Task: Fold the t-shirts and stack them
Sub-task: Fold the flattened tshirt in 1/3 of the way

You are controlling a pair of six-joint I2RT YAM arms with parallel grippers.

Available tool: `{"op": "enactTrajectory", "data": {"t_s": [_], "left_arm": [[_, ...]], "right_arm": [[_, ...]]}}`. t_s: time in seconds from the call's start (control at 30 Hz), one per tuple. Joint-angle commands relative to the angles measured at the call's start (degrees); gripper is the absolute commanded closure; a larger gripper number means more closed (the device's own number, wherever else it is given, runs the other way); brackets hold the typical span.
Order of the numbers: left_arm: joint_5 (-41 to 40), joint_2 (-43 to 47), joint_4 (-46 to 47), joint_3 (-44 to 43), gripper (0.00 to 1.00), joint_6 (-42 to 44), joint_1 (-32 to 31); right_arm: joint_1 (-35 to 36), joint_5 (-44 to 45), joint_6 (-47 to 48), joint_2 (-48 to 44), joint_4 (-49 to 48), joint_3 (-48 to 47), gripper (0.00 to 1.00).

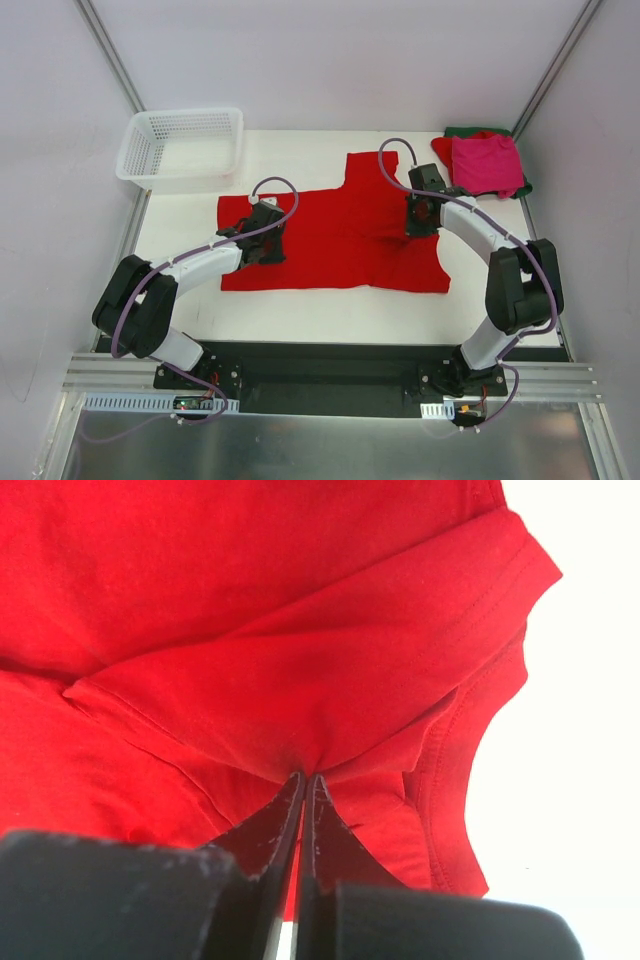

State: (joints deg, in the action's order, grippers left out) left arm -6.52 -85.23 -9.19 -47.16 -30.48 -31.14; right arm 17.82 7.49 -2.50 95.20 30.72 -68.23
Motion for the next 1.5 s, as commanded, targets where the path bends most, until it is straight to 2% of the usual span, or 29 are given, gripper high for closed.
{"op": "enactTrajectory", "data": {"t_s": [0.0, 0.3, 1.17, 1.27, 1.37, 1.47], "left_arm": [[-1.38, -0.11, 0.75, -0.92, 0.86, 1.04, -0.24], [-1.3, -0.2, 0.84, -0.83, 0.86, 0.95, -0.24], [-1.04, -0.37, 0.75, -1.54, 0.85, 1.21, -0.24], [-1.21, -0.37, 0.84, -1.54, 0.86, 1.12, -0.24], [-1.21, -0.29, 0.75, -1.45, 0.86, 1.12, -0.24], [-1.39, -0.2, 0.75, -1.18, 0.86, 0.95, -0.24]], "right_arm": [[-0.25, -0.19, 0.31, -0.01, 0.83, -1.82, 0.99], [-0.25, -0.81, -0.05, 1.22, -0.31, 0.11, 0.92], [-0.16, -0.81, 0.48, 1.75, -0.31, 0.11, 0.86], [-0.25, -0.81, 0.57, 1.83, -0.31, 0.2, 0.8], [-0.16, -0.72, 0.66, 1.83, -0.22, 0.02, 0.8], [-0.25, -0.98, 0.74, 2.01, -0.4, 0.02, 0.85]]}}
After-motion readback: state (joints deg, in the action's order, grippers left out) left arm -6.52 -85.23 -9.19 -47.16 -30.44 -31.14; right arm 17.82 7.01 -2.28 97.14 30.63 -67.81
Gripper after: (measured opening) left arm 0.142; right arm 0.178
